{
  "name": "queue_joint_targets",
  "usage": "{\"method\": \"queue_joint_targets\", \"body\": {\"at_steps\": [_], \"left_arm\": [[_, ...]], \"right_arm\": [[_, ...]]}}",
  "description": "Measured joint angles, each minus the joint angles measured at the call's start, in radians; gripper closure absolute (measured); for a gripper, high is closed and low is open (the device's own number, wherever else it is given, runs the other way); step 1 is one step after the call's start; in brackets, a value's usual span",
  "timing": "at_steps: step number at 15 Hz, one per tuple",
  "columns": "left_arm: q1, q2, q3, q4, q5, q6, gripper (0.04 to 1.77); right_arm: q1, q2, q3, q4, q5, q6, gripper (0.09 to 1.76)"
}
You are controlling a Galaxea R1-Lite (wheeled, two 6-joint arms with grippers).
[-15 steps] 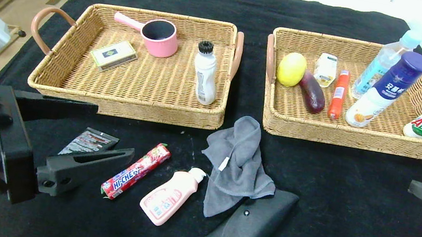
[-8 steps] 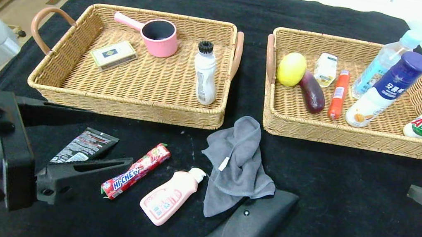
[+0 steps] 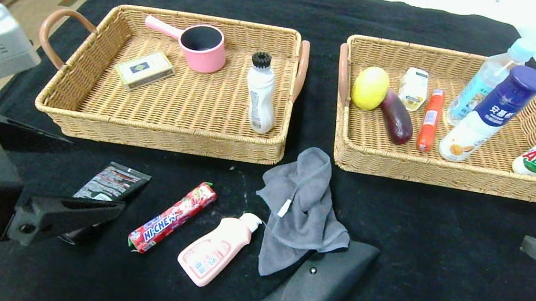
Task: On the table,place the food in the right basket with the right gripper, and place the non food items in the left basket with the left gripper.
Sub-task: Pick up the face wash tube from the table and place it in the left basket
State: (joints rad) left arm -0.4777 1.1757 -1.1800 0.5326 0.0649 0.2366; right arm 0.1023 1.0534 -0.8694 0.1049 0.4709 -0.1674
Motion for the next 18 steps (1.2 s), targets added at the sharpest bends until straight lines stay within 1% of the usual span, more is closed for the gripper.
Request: {"method": "queue_joint_targets", "body": {"at_steps": [2,3,4,6,8,11,14,18], "left_arm": [[0.011,0.033,-0.048,0.088,0.084,-0.001,0.09],[0.025,0.051,-0.078,0.143,0.106,-0.005,0.09],[0.047,0.069,-0.102,0.186,0.112,-0.007,0.09],[0.104,0.105,-0.13,0.211,0.114,-0.007,0.09],[0.157,0.139,-0.14,0.211,0.11,-0.006,0.09],[0.22,0.186,-0.141,0.211,0.082,-0.007,0.09],[0.254,0.221,-0.14,0.21,0.074,-0.009,0.09],[0.267,0.249,-0.137,0.209,0.073,-0.011,0.09]], "right_arm": [[0.0,-0.003,0.001,0.0,0.0,-0.001,0.14],[0.0,-0.004,0.001,0.0,0.0,-0.001,0.14],[0.0,-0.005,0.001,0.0,0.0,-0.002,0.14],[0.0,-0.007,0.001,-0.001,0.0,-0.002,0.14],[0.001,-0.011,0.004,-0.001,0.0,-0.002,0.14],[0.008,-0.016,0.01,0.0,0.0,-0.002,0.14],[0.013,-0.018,0.015,0.0,0.0,-0.011,0.14],[0.022,-0.018,0.027,0.0,0.0,-0.024,0.14]]}}
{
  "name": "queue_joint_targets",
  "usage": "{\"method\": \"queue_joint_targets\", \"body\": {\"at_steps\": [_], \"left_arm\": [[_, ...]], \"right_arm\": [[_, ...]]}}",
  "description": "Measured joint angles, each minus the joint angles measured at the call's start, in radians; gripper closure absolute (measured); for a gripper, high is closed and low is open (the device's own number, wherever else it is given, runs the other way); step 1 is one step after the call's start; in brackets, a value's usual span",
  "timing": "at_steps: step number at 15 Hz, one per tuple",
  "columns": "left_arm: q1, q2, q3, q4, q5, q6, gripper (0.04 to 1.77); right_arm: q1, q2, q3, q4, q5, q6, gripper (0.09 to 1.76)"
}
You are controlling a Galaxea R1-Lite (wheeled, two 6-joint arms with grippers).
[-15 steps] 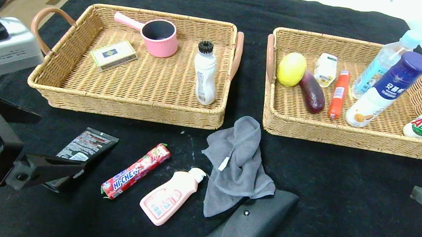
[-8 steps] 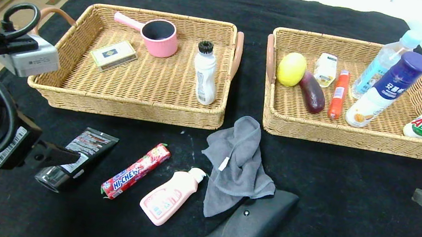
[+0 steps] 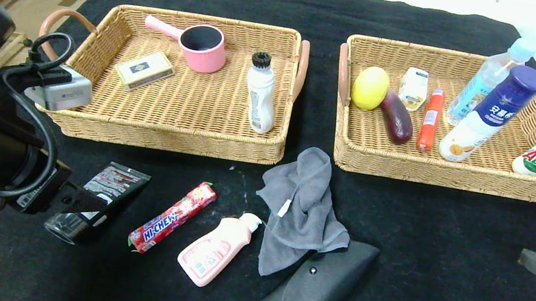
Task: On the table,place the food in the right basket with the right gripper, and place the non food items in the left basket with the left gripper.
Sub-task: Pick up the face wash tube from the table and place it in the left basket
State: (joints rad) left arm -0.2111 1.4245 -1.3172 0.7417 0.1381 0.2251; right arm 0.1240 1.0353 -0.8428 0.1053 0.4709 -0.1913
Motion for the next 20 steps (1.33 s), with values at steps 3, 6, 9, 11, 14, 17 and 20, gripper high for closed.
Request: {"method": "queue_joint_targets", "body": {"at_steps": [3,6,9,11,14,17,20], "left_arm": [[0.012,0.02,0.0,-0.001,-0.001,0.0,0.09],[0.027,0.038,0.003,-0.002,-0.002,0.0,0.09],[0.033,0.059,0.007,-0.002,-0.003,-0.002,0.09],[0.034,0.079,0.004,-0.005,-0.003,-0.002,0.09],[0.034,0.106,-0.001,-0.005,-0.003,0.0,0.09],[0.035,0.13,0.002,-0.006,-0.01,0.001,0.09],[0.035,0.154,0.003,-0.007,-0.011,-0.001,0.09]], "right_arm": [[0.003,0.0,0.003,0.0,0.0,-0.001,0.14],[0.003,0.0,0.005,0.0,0.0,-0.008,0.14],[0.004,0.0,0.006,0.0,0.0,-0.011,0.14],[0.003,0.0,0.006,0.0,0.0,-0.013,0.14],[0.003,-0.001,0.007,0.0,0.0,-0.013,0.14],[0.003,-0.001,0.007,0.0,0.0,-0.013,0.14],[0.004,-0.001,0.007,0.0,0.0,-0.013,0.14]]}}
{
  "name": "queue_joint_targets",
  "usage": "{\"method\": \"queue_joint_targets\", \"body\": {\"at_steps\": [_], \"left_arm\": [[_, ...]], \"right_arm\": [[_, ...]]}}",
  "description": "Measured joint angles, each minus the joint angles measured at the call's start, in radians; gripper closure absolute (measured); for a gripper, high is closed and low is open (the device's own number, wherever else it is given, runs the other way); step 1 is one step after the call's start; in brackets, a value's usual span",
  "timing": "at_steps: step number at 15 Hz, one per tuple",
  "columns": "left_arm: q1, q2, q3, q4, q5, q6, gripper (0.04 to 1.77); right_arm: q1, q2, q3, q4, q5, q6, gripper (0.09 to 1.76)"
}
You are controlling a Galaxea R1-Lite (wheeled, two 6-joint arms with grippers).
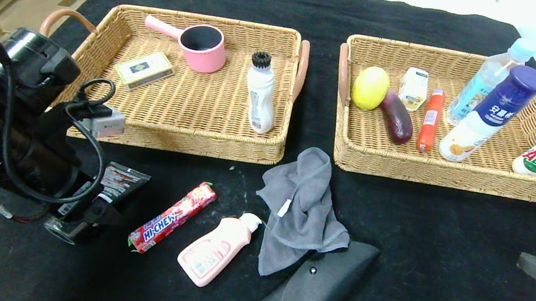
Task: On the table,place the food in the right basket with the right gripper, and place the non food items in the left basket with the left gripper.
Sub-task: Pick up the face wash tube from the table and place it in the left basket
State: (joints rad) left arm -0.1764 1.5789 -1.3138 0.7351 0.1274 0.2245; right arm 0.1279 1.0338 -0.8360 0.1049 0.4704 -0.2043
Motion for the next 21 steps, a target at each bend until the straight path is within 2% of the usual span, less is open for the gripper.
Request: {"method": "queue_joint_targets", "body": {"at_steps": [5,15,16,18,21], "left_arm": [[0.0,0.026,0.003,-0.051,0.001,0.0,0.09],[0.0,0.045,0.004,-0.053,0.003,0.0,0.09],[0.0,0.045,0.004,-0.052,0.003,0.001,0.31],[0.0,0.045,0.004,-0.052,0.003,0.001,0.62],[0.0,0.044,0.004,-0.053,0.0,0.001,0.94]], "right_arm": [[0.0,0.001,0.0,0.0,0.0,0.0,0.14],[0.001,0.004,0.003,0.0,0.0,0.0,0.14],[0.003,0.004,0.003,0.0,0.0,0.0,0.14],[0.003,0.003,0.003,0.0,0.0,0.0,0.14],[0.005,0.003,0.003,0.0,0.0,0.0,0.14]]}}
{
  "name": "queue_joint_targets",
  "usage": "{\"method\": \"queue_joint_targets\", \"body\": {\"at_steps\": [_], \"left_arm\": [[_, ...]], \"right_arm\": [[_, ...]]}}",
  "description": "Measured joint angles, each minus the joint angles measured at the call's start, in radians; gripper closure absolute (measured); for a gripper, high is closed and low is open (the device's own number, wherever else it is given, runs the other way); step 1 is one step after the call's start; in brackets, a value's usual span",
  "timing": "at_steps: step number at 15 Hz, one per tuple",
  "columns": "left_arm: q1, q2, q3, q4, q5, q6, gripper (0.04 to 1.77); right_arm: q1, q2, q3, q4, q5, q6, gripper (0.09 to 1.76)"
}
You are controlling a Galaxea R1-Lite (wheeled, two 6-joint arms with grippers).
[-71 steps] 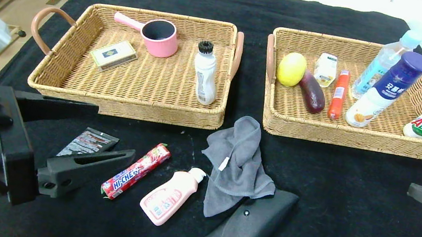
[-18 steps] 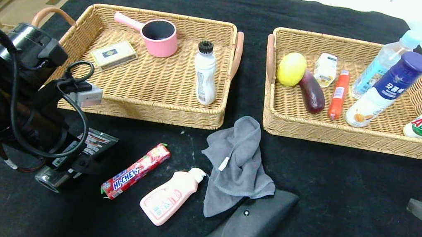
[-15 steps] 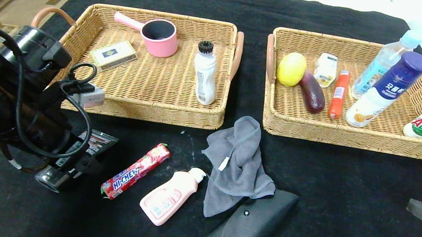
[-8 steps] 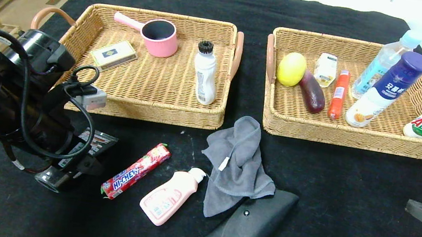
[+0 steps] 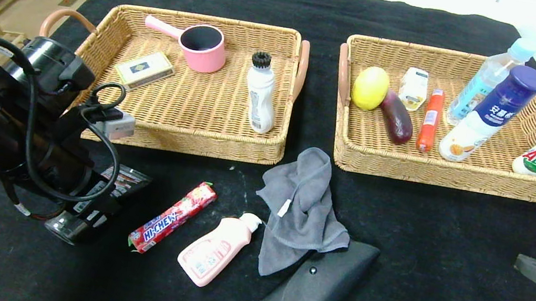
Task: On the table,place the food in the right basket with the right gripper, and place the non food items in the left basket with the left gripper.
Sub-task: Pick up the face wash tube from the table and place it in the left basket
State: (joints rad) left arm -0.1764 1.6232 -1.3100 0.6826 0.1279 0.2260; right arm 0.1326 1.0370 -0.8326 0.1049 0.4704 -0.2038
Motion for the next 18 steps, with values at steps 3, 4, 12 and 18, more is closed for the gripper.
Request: {"method": "queue_joint_targets", "body": {"at_steps": [3,4,12,18], "left_arm": [[0.0,-0.002,0.0,0.0,0.0,0.0,1.13],[0.0,-0.003,0.0,0.0,0.0,0.0,1.13],[0.0,-0.006,0.0,0.003,-0.001,0.0,1.15],[-0.003,-0.031,0.0,0.014,-0.05,0.0,1.2]], "right_arm": [[0.0,0.0,0.001,0.0,0.0,0.0,0.14],[0.0,0.0,0.001,0.0,0.0,0.0,0.14],[0.0,0.0,0.001,0.0,0.0,0.0,0.14],[0.0,0.0,0.0,0.0,0.0,0.0,0.14]]}}
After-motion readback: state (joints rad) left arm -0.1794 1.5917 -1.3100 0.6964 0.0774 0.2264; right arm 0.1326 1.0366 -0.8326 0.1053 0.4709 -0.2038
